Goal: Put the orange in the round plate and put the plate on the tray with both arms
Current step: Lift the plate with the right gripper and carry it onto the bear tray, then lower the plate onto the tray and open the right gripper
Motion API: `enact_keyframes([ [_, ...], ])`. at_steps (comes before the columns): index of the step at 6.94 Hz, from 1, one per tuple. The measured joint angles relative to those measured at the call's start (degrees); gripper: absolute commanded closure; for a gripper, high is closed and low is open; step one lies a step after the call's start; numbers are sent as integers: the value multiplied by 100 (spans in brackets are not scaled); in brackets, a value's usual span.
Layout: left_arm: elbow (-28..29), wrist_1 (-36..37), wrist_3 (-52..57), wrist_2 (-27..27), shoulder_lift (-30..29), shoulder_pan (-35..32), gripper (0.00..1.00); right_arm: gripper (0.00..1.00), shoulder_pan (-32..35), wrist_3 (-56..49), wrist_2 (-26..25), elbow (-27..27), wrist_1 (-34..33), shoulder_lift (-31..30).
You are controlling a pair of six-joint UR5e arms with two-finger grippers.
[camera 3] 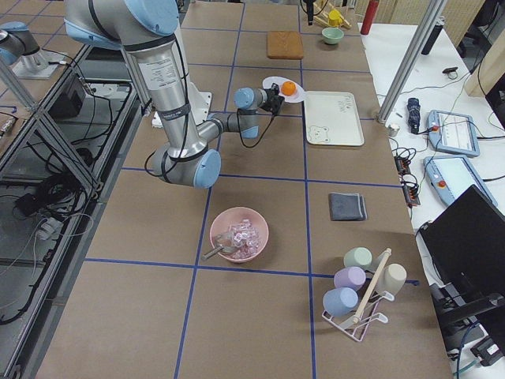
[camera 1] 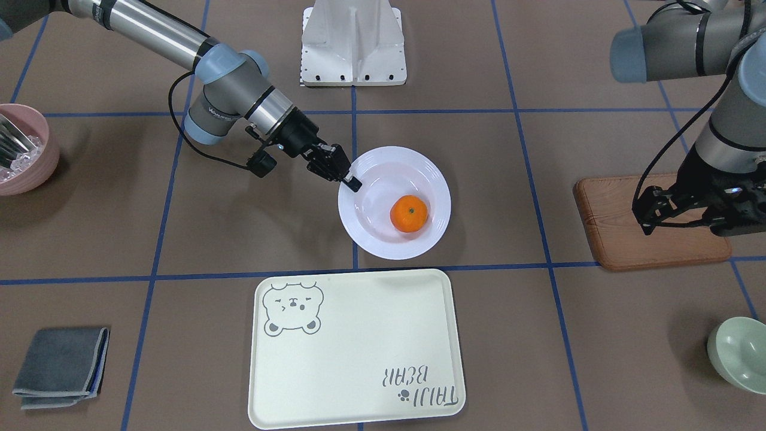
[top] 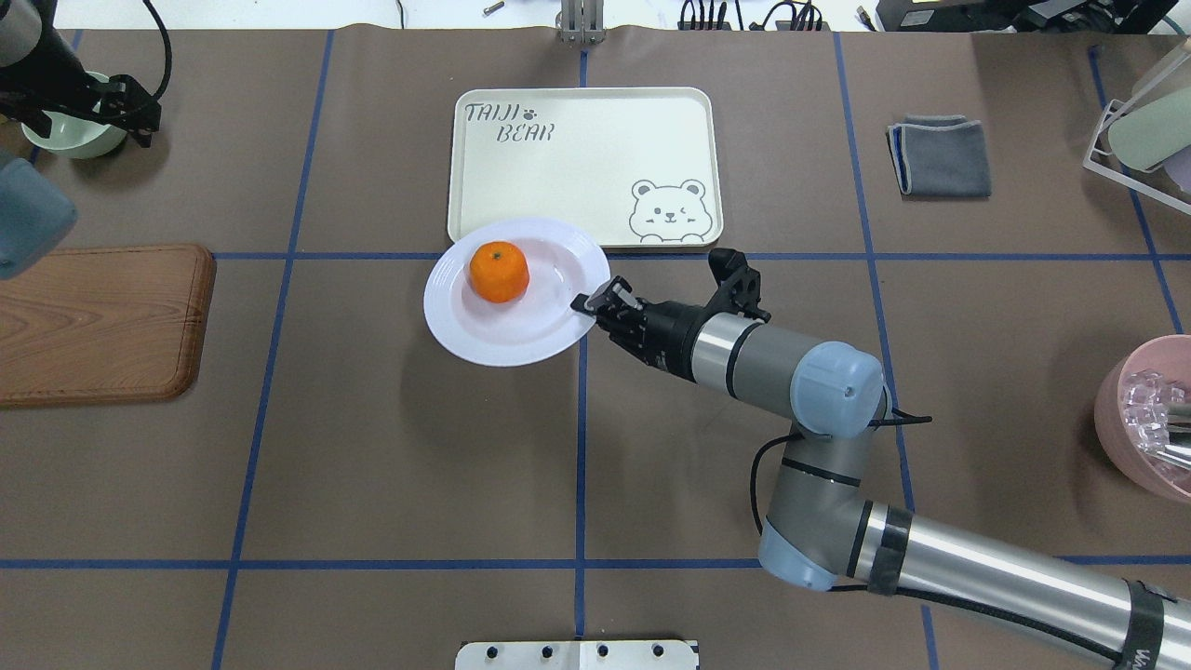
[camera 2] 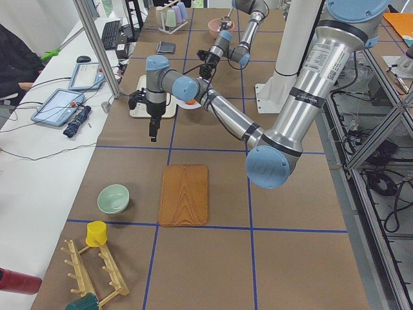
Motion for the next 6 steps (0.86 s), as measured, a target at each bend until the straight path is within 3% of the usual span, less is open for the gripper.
enact_keyframes([
  [3, 9, 0, 10, 7, -1, -11, 2, 100, 761, 315, -11, -1251, -169, 871],
  [6, 15, 0, 10, 7, -2, -45, 2, 100, 1110, 337, 28, -2633, -475, 1765],
])
